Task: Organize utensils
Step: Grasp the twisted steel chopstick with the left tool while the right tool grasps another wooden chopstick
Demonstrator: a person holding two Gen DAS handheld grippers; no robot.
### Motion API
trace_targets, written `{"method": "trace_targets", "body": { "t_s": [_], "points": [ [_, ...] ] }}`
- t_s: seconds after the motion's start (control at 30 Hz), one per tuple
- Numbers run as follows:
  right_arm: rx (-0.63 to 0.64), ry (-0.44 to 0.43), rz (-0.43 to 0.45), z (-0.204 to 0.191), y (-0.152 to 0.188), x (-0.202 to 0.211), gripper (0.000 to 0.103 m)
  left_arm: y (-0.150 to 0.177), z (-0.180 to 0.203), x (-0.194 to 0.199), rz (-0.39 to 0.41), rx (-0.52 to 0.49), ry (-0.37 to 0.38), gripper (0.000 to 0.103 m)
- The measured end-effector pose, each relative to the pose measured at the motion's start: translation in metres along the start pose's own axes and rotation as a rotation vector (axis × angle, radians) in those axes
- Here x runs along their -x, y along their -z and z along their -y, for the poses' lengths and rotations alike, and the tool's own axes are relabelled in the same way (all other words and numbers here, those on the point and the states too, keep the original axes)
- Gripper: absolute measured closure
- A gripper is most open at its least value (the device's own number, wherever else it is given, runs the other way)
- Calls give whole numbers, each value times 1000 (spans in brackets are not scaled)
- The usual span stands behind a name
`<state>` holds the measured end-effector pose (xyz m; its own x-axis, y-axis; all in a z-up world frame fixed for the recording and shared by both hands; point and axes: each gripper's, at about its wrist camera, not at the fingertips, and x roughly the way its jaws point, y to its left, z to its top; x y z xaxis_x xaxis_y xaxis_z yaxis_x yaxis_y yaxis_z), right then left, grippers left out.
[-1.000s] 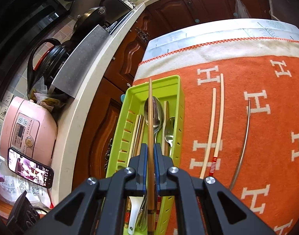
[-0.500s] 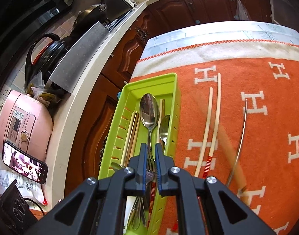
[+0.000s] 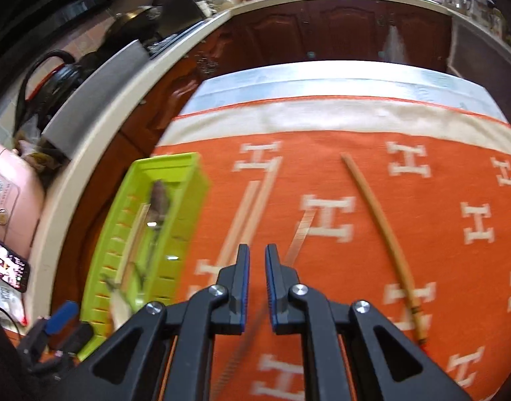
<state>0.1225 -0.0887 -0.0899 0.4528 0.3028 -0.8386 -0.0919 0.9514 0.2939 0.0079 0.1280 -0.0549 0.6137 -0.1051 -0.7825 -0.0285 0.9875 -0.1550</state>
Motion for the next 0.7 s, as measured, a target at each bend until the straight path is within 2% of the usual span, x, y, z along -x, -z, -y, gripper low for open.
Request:
{"method": "trace_targets", "body": {
  "t_s": [0.2, 0.27, 0.37, 0.53, 0.7],
  "points": [
    [30, 92, 14, 34, 8, 11, 92, -9, 31, -2, -7, -56, 66, 39],
    [35, 108, 12, 40, 12, 11, 85, -13, 45, -4, -8, -80, 90, 39],
    [48, 139, 21, 51, 16, 10, 84, -18, 69, -8, -13, -122, 121, 39],
    [82, 170, 41, 58, 19, 10, 84, -21, 107, -31, -79, -161, 181, 40],
    [104, 186, 34, 71, 22, 2, 84, -16, 127, -67, -180, -164, 183, 54]
  ]
}}
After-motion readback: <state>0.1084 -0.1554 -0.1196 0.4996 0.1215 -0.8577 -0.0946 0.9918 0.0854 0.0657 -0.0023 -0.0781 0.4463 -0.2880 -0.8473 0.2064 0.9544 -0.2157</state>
